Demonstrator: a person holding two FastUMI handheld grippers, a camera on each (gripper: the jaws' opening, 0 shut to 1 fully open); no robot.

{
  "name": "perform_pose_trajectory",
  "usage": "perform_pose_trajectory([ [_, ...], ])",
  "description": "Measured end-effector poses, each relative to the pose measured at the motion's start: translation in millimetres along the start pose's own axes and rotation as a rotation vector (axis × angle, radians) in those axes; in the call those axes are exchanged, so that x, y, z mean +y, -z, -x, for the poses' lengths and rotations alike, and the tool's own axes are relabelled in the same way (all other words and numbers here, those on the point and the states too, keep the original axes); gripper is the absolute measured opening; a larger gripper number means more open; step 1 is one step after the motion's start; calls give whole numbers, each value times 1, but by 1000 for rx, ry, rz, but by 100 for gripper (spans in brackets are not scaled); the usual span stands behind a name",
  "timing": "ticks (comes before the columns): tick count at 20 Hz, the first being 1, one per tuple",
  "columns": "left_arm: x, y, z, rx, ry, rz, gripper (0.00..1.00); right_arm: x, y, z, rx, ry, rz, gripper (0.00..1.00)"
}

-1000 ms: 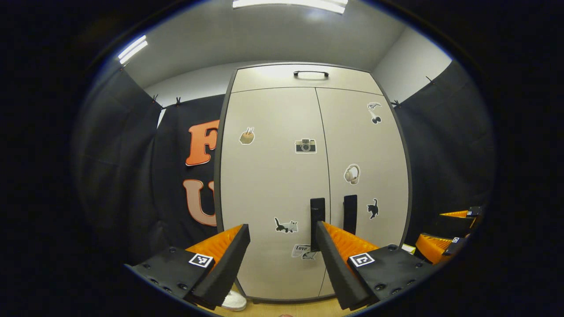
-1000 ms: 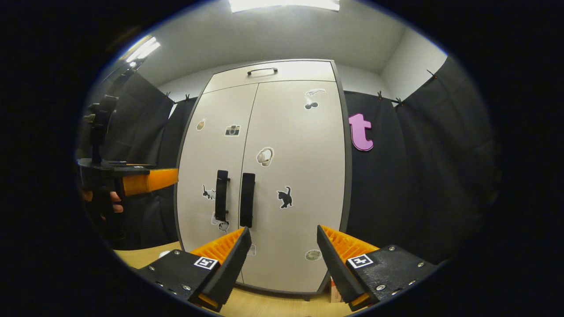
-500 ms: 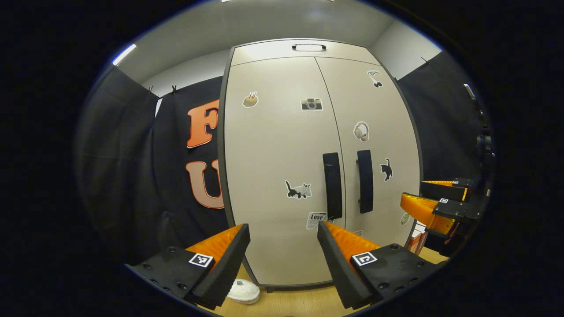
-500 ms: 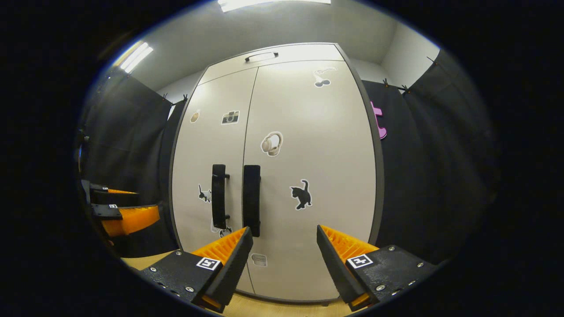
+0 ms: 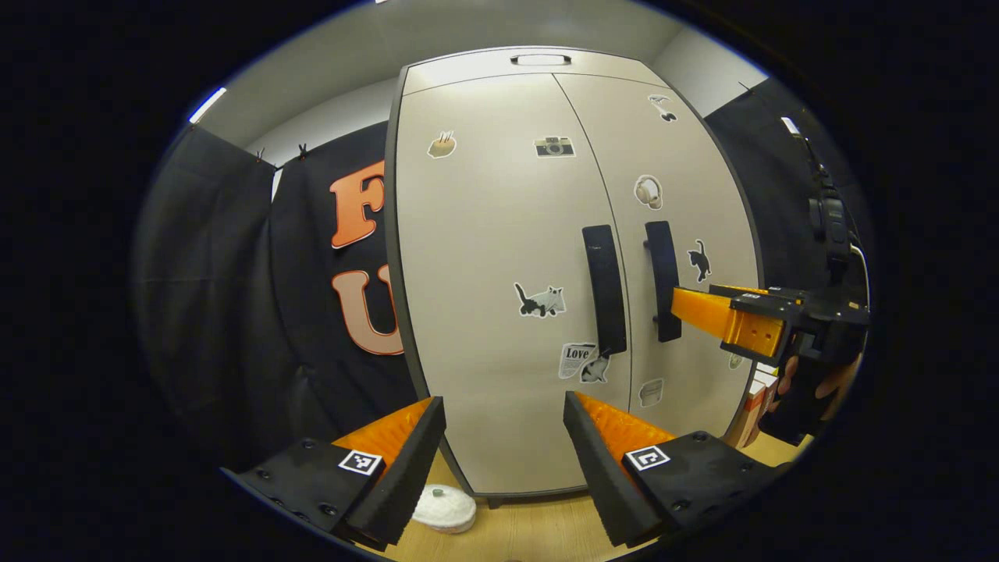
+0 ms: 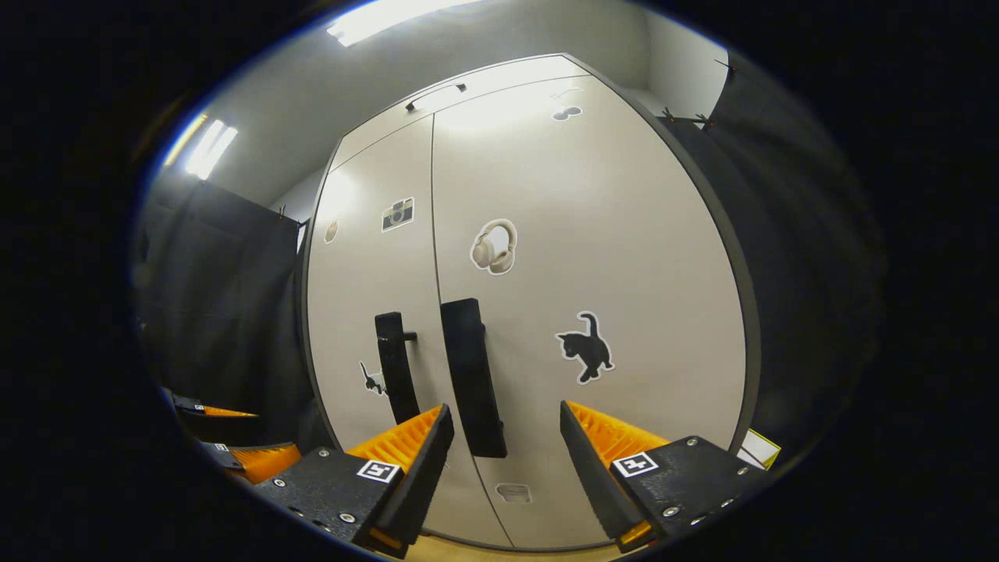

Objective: Open the right door of the double-door shoe cabinet with the right hand, and open the left door with the left hand.

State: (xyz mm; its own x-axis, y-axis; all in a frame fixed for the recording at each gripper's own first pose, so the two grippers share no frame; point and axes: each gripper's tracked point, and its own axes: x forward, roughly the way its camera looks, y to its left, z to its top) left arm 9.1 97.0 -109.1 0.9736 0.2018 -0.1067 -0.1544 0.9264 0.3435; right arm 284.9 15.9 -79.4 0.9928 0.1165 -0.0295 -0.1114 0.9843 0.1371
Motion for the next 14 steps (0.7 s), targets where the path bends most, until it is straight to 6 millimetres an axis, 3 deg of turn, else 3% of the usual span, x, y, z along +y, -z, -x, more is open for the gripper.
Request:
perform_pose_trajectory([
  [2, 0, 7, -2, 19, -2, 7, 98, 3, 1, -12, 13, 2, 116, 84],
  [6, 3, 19, -3, 46, -15, 12, 97, -1, 14, -26, 58, 12, 7, 84],
  [8, 5, 22, -2, 54, -19, 16, 97, -1, 12, -26, 56, 24, 42, 84],
  [12, 7, 24, -1, 63, -28, 29, 98, 8, 14, -32, 75, 51, 99, 66],
  [14, 10, 20, 2, 55, -31, 30, 98, 14, 16, -37, 92, 56, 68, 51],
])
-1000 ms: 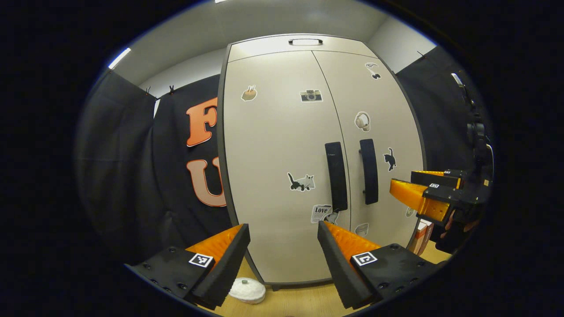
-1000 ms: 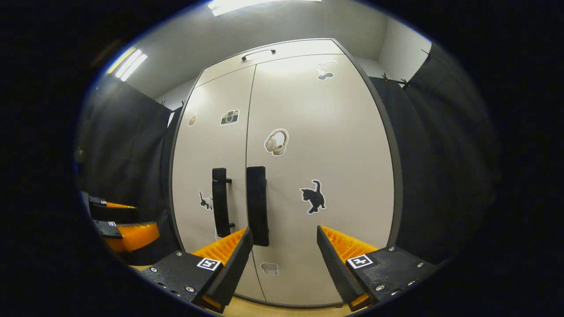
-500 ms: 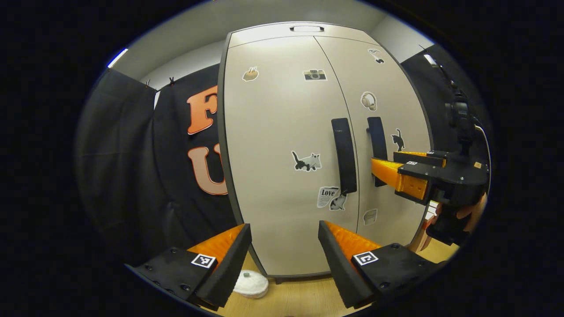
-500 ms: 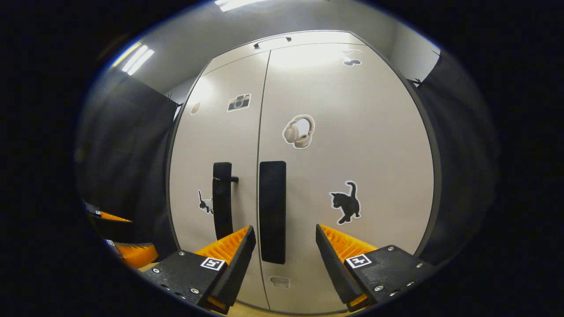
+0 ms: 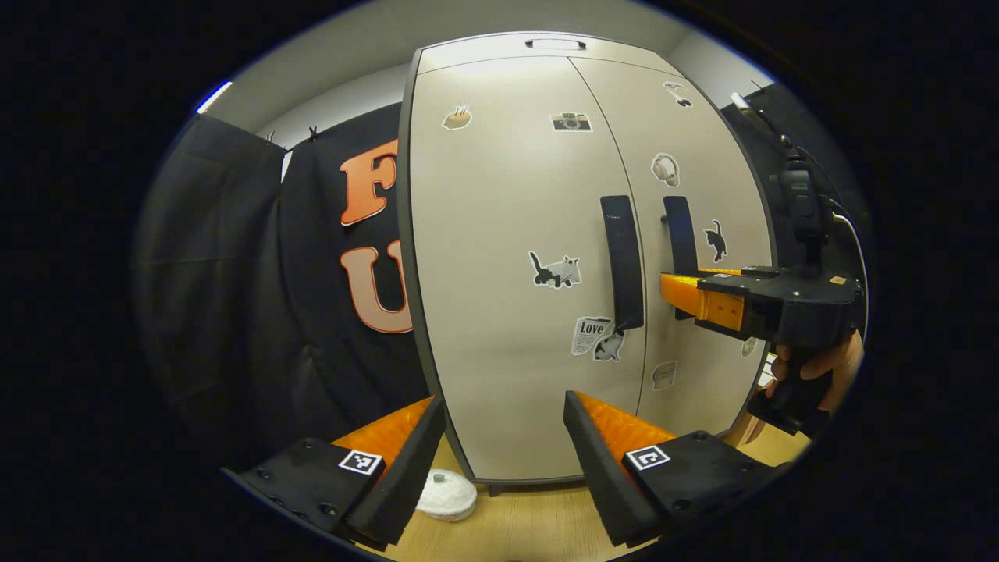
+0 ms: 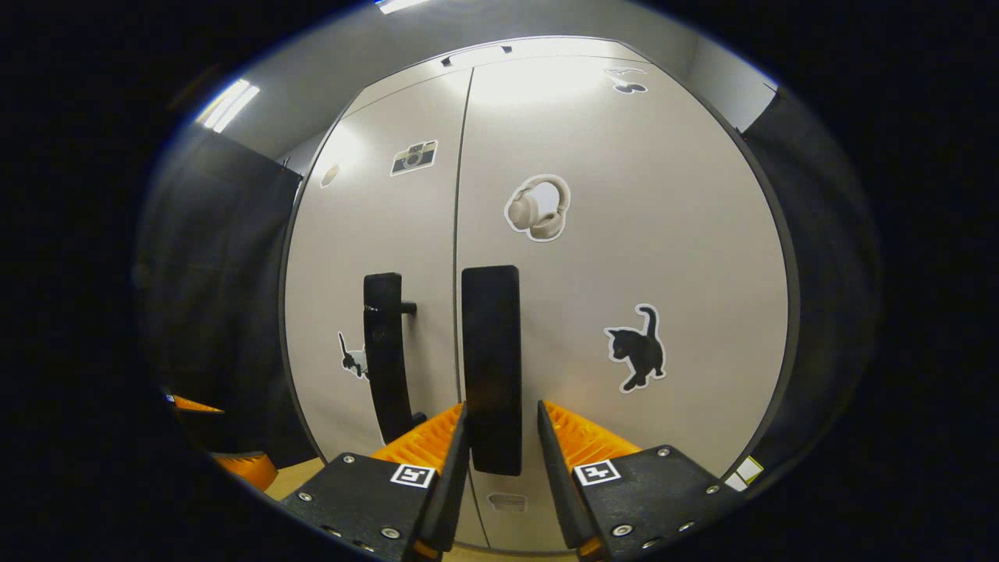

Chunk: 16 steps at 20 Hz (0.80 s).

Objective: Open the right door of the double-door shoe cabinet with the right hand, and open the left door with the left hand.

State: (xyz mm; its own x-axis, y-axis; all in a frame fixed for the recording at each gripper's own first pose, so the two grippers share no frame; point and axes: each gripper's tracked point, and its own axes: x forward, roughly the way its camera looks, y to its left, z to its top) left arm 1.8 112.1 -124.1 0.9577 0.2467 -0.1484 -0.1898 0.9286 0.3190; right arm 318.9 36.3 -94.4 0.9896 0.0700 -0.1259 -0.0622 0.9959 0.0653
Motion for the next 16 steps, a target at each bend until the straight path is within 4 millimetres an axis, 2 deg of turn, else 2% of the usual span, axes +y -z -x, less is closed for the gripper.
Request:
perform_pose_trajectory([
  [1, 2, -3, 2, -6, -1, 0, 98, -1, 0, 0, 4, 20, -5, 39],
  [3, 7, -8, 5, -12, -7, -7, 98, -2, 0, 0, 8, 45, -15, 31],
  [8, 18, -16, 8, -2, -26, -22, 98, -2, 1, 1, 19, 54, -37, 25],
  [16, 19, -24, 14, -22, -41, 1, 97, 0, 1, 3, 37, 28, -55, 17],
])
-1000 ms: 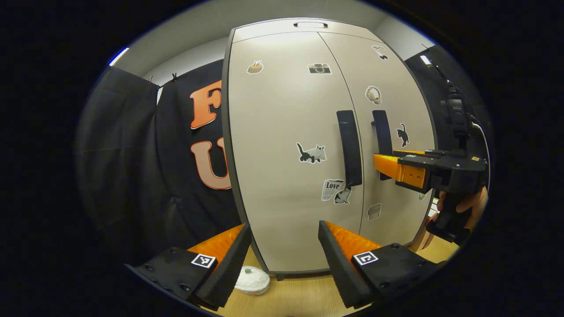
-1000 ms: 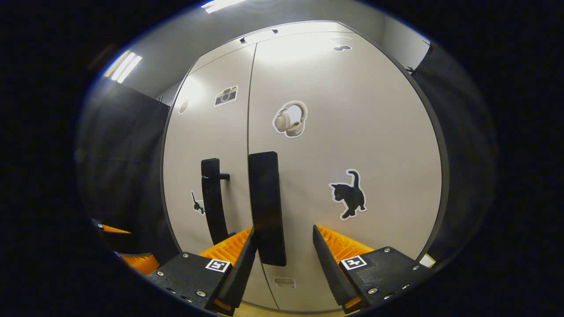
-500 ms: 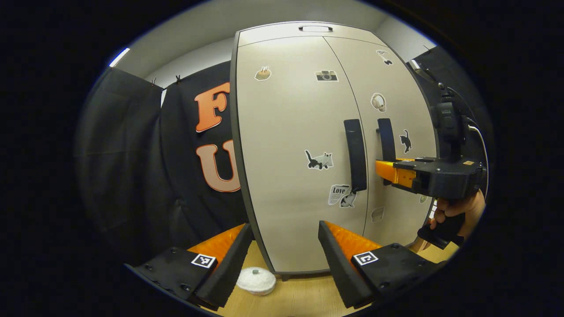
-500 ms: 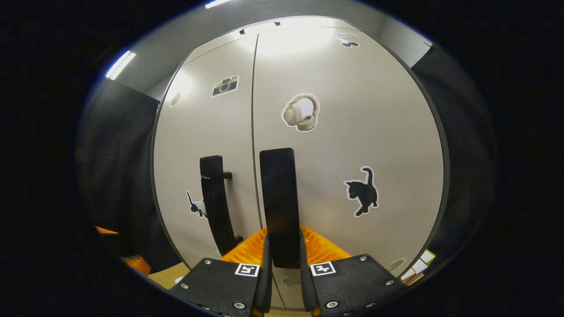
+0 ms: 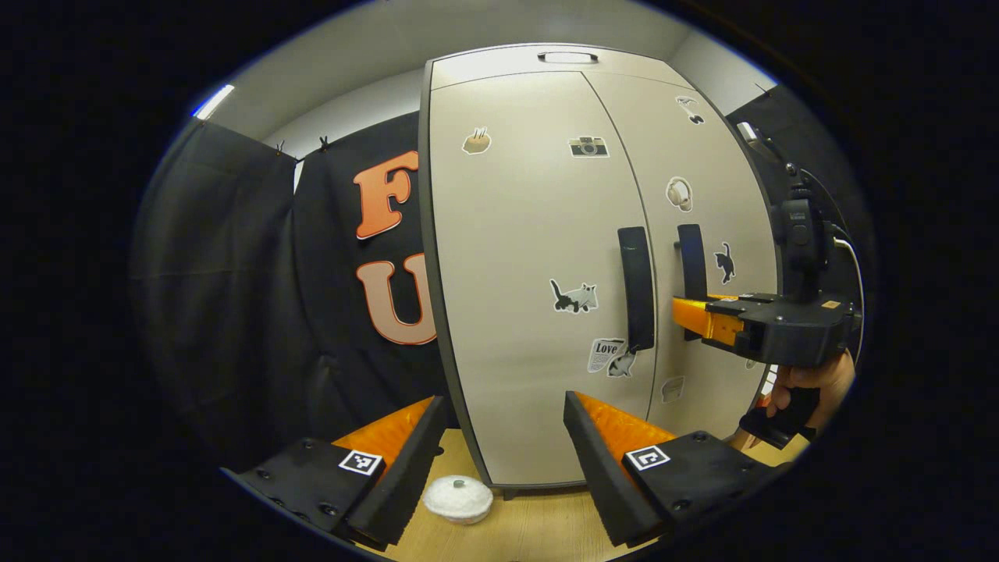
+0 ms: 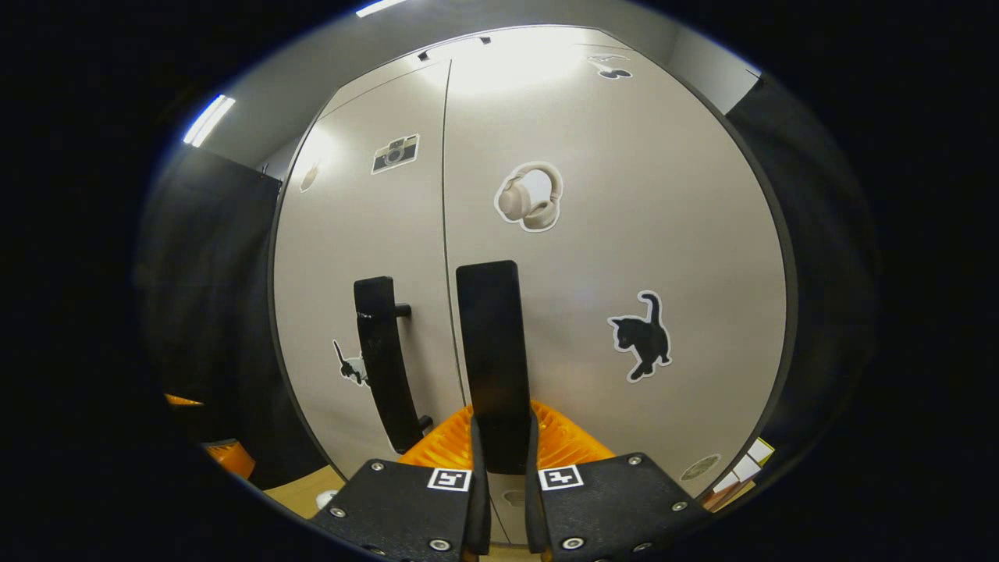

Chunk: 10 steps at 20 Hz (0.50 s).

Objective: Open the right door of the double-door shoe cabinet with the right hand, and open the left door with the left hand.

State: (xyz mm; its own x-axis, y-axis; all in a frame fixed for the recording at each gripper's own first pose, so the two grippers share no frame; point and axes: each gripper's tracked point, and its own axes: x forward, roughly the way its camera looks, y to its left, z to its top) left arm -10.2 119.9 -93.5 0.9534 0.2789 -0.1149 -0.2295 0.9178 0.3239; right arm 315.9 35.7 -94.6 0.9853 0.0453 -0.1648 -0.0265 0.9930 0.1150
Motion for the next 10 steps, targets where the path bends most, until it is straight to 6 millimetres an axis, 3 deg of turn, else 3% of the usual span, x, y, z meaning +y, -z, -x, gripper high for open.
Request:
perform_pose_trajectory([
  [7, 3, -5, 2, -16, -5, 38, 98, 1, 0, 18, 23, -44, 1, 15],
  [8, 4, -6, 4, -20, -5, 40, 94, 0, 1, 24, 26, -49, 3, 15],
  [10, 4, -7, 5, -25, -2, 48, 98, -1, 0, 35, 28, -53, 5, 15],
])
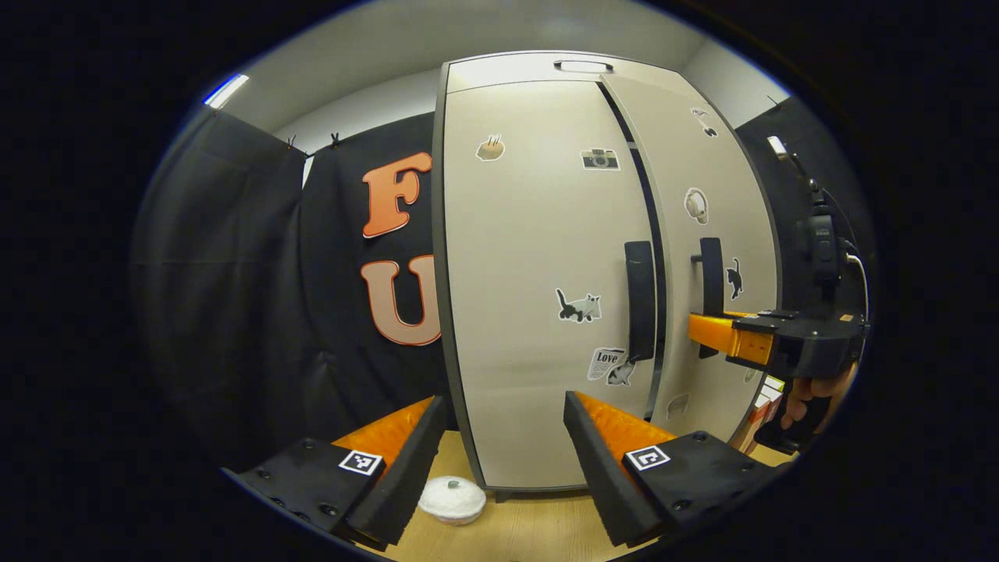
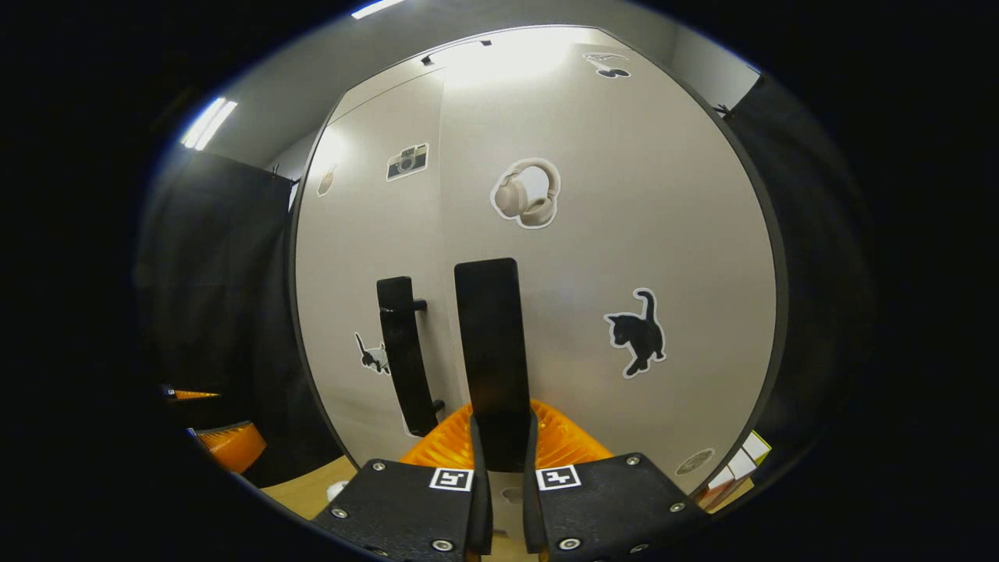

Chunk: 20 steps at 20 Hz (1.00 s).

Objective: Open the right door of the double-door shoe cabinet with the right hand, and open the left door with the left hand.

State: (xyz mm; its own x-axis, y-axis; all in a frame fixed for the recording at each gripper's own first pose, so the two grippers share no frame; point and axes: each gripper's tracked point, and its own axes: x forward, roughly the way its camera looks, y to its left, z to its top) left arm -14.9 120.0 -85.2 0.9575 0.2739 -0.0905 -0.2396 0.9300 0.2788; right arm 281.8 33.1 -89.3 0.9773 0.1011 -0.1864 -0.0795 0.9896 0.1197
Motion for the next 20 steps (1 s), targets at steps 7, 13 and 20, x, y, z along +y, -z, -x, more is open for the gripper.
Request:
perform_pose_trajectory([
  [7, 1, -5, -1, -1, 5, 46, 97, -2, -4, 30, 3, -2, 0, 15],
  [13, -12, -18, 1, -19, 32, 48, 97, -9, -8, 52, 1, 9, 5, 16],
  [20, -31, -27, 9, -53, 74, 38, 98, -29, -13, 80, 4, 50, 5, 15],
])
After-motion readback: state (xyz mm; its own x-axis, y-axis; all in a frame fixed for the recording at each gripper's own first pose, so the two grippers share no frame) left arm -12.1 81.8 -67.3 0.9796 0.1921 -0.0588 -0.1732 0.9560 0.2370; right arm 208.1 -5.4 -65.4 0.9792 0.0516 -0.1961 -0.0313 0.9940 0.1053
